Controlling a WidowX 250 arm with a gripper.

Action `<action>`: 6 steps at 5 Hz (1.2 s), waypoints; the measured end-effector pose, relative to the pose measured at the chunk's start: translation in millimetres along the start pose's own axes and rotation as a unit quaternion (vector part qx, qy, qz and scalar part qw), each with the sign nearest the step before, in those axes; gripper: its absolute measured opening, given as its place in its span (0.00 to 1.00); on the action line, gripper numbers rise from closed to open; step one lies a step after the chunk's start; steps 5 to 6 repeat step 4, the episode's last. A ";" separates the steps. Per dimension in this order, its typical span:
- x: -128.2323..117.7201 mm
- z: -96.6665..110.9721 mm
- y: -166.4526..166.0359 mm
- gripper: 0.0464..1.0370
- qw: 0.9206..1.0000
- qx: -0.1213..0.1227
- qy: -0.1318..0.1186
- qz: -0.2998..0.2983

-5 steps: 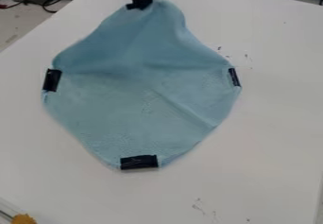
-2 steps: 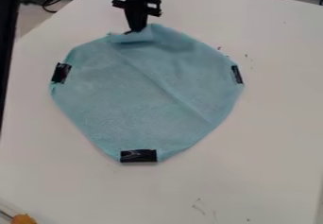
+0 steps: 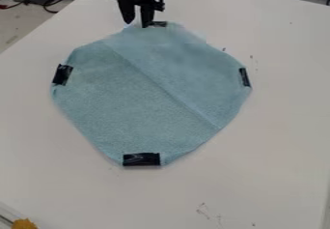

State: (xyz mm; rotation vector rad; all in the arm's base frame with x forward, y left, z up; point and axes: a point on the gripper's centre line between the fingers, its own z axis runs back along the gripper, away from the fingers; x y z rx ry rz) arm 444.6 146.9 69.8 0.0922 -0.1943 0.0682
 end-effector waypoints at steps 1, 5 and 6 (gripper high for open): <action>-6.7 17.7 -8.0 0.95 1.000 0.005 0.012 -0.009; -80.6 29.2 -52.9 0.96 0.998 -0.012 0.032 0.051; -80.6 29.2 -52.9 0.96 0.998 -0.012 0.032 0.051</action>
